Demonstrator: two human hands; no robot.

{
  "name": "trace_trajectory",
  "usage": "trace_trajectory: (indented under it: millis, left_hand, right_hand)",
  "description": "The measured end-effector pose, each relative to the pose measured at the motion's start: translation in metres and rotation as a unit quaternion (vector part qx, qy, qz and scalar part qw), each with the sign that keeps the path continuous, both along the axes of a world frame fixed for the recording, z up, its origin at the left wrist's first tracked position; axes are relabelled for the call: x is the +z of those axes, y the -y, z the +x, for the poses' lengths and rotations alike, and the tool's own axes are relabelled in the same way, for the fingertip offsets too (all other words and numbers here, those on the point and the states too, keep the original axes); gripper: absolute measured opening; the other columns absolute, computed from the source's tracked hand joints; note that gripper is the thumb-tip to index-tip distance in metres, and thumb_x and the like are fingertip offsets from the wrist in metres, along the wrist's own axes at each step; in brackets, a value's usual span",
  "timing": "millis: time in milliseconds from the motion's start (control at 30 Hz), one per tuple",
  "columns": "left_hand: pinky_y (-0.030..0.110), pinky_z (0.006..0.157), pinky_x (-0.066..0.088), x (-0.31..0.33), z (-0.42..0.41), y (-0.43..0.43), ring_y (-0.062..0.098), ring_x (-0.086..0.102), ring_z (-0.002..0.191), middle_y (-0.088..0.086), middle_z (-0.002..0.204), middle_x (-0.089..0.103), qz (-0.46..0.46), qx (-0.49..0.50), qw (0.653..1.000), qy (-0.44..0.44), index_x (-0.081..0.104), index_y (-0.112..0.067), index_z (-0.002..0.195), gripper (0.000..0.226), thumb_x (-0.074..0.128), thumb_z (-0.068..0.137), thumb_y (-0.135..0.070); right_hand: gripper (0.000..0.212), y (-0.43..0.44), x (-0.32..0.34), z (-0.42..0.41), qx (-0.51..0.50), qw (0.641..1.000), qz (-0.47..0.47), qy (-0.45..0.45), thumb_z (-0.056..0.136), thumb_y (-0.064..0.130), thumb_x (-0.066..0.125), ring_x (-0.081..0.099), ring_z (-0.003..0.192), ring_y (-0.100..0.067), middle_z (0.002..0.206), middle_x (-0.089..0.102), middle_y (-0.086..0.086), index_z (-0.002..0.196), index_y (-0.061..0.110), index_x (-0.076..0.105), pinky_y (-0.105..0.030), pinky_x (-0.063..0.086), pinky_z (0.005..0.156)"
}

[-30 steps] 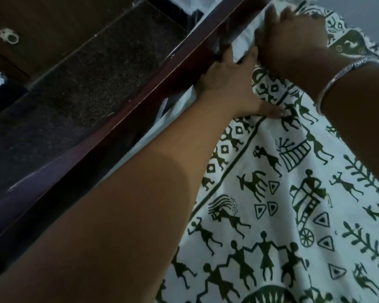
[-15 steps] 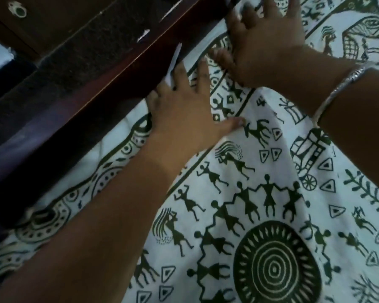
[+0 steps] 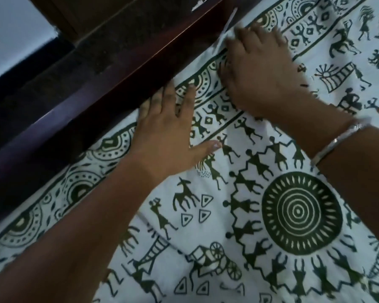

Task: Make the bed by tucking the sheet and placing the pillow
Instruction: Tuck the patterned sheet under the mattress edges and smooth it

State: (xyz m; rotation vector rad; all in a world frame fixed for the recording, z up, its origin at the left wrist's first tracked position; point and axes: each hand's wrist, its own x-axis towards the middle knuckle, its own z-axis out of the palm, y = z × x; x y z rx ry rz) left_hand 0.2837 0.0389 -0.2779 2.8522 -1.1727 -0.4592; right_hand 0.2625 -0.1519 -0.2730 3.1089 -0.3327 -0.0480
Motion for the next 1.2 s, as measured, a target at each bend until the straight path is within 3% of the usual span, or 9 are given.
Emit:
trace_trajectory:
  millis: [167,300,433,533,633,733,867,1000,1200]
  left_hand:
    - [0.047,0.115,0.017,0.006,0.002,-0.014,0.033,0.016,0.142,0.018,0.155,0.013,-0.1,-0.012,0.994,-0.048,0.015,-0.014,0.149,0.096,0.029,0.076,-0.076]
    - [0.045,0.116,0.011,0.008,-0.022,-0.071,0.03,0.011,0.144,0.014,0.157,0.011,-0.065,-0.018,0.998,0.009,0.015,-0.013,0.149,0.083,0.027,0.085,-0.065]
    - [0.043,0.116,0.0,0.008,-0.046,-0.134,0.029,0.005,0.145,0.013,0.158,0.005,-0.005,-0.052,0.998,0.042,0.004,-0.014,0.151,0.079,0.025,0.088,-0.057]
    - [0.046,0.115,0.009,0.012,-0.05,-0.175,0.031,0.018,0.142,0.016,0.155,0.02,0.011,-0.039,0.998,0.048,0.02,-0.011,0.148,0.074,0.031,0.089,-0.052]
    - [0.053,0.109,0.024,0.01,-0.063,-0.217,0.041,0.033,0.133,0.024,0.146,0.034,-0.026,0.008,0.998,0.059,0.037,-0.004,0.14,0.068,0.036,0.087,-0.048]
    - [0.057,0.105,0.03,0.005,-0.084,-0.249,0.044,0.041,0.126,0.026,0.14,0.041,-0.068,0.05,0.994,0.075,0.043,-0.003,0.136,0.064,0.038,0.087,-0.044]
    - [0.055,0.112,0.017,0.0,-0.1,-0.286,0.036,0.026,0.139,0.016,0.151,0.031,-0.028,0.089,0.993,0.074,0.035,-0.014,0.144,0.065,0.026,0.087,-0.045]
    - [0.059,0.11,0.017,0.002,-0.11,-0.331,0.032,0.016,0.143,0.008,0.156,0.019,0.005,0.1,0.992,0.072,0.026,-0.022,0.148,0.066,0.021,0.089,-0.052]
    - [0.051,0.107,0.031,0.008,-0.119,-0.374,0.041,0.031,0.133,0.022,0.149,0.026,-0.119,0.158,0.98,-0.011,0.034,-0.01,0.143,0.064,0.042,0.092,-0.047]
  right_hand:
    - [0.071,-0.037,-0.017,-0.046,-0.017,0.995,0.051,-0.086,0.095,0.056,0.019,-0.005,0.146,-0.032,0.16,-0.006,-0.007,0.151,0.02,-0.004,-0.051,0.001,0.116]
    - [0.07,-0.063,-0.007,-0.054,-0.141,0.986,0.057,-0.064,0.096,0.053,0.025,-0.006,0.144,-0.039,0.159,-0.004,-0.015,0.151,0.018,0.0,-0.056,0.002,0.115]
    - [0.075,-0.139,-0.001,-0.08,0.05,0.993,0.045,-0.099,0.091,0.059,0.017,-0.009,0.145,-0.029,0.16,-0.004,-0.007,0.151,0.018,0.0,-0.056,-0.003,0.113]
    - [0.074,-0.184,-0.006,-0.095,0.023,0.992,0.046,-0.113,0.091,0.054,0.01,-0.014,0.145,-0.029,0.159,-0.009,-0.009,0.15,0.013,-0.006,-0.059,-0.007,0.112]
    - [0.07,-0.218,-0.002,-0.1,-0.016,0.996,0.083,-0.027,0.095,0.051,0.024,-0.002,0.145,-0.035,0.158,0.005,-0.015,0.151,0.011,0.012,-0.058,-0.002,0.113]
    - [0.066,-0.269,-0.003,-0.11,0.086,0.99,0.1,0.042,0.093,0.047,0.031,0.02,0.143,-0.034,0.153,0.029,-0.015,0.144,0.006,0.034,-0.057,0.007,0.113]
    - [0.068,-0.337,-0.011,-0.132,0.084,0.982,0.159,-0.057,0.097,0.049,0.017,-0.006,0.146,-0.027,0.159,0.001,-0.011,0.151,0.009,0.006,-0.05,-0.008,0.114]
    - [0.075,-0.379,-0.008,-0.145,0.163,0.977,0.109,-0.088,0.092,0.053,0.019,-0.012,0.145,-0.026,0.16,-0.006,-0.008,0.151,0.012,-0.003,-0.051,-0.012,0.112]
    - [0.088,-0.388,0.009,-0.138,0.1,0.983,0.1,-0.114,0.087,0.067,0.028,-0.011,0.144,-0.034,0.159,-0.01,-0.011,0.15,0.016,-0.007,-0.054,-0.004,0.113]
